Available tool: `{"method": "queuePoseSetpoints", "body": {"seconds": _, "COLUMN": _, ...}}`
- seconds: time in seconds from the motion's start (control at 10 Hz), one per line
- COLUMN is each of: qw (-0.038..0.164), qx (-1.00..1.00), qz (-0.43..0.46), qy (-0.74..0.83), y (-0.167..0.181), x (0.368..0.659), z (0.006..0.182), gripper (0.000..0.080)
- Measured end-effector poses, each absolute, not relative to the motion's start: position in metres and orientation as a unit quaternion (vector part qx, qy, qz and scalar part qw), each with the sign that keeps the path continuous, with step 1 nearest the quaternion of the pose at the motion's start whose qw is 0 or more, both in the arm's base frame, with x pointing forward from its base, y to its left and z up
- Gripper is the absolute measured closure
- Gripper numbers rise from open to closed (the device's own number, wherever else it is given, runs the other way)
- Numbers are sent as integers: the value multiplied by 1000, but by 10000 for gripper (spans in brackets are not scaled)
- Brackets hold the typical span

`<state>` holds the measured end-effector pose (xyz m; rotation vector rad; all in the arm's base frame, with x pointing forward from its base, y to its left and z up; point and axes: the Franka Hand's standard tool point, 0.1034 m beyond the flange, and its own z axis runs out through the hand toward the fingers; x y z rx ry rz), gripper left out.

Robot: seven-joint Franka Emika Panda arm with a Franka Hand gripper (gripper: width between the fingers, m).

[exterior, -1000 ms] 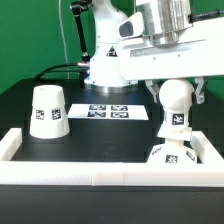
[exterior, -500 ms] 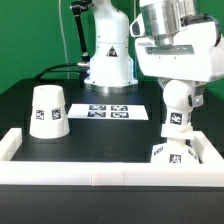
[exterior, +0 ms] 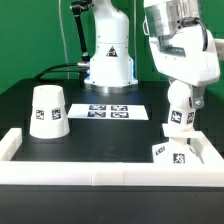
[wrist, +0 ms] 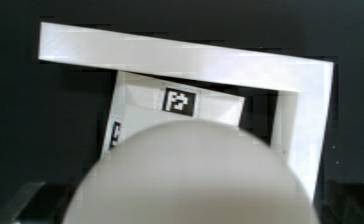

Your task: Assemble lamp

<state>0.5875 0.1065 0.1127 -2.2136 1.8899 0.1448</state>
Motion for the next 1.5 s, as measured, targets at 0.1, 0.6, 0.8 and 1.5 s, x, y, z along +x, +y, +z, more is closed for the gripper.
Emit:
{"method": "queuePoseSetpoints", "body": {"seconds": 0.1, "qw": 112, "qx": -776, "qz": 48, "qy": 619, "y": 107, "x": 586, "z": 112, "gripper": 113}}
{"method": "queuePoseSetpoints", "body": {"seconds": 0.6, "qw": 110, "qx": -897, "qz": 33, "qy": 427, "y": 106, "x": 576, "z": 116, "gripper": 101}}
{"method": "queuePoseSetpoints", "body": {"seconds": 0.8, "qw": 113, "qx": -918, "qz": 25, "qy": 380, "y": 103, "x": 577, "z": 117, "gripper": 101}}
{"method": "queuePoseSetpoints", "body": {"seconds": 1.5, "qw": 81, "qx": -996, "qz": -33, "qy": -13, "y": 99, "x": 580, "z": 119, "gripper": 101}}
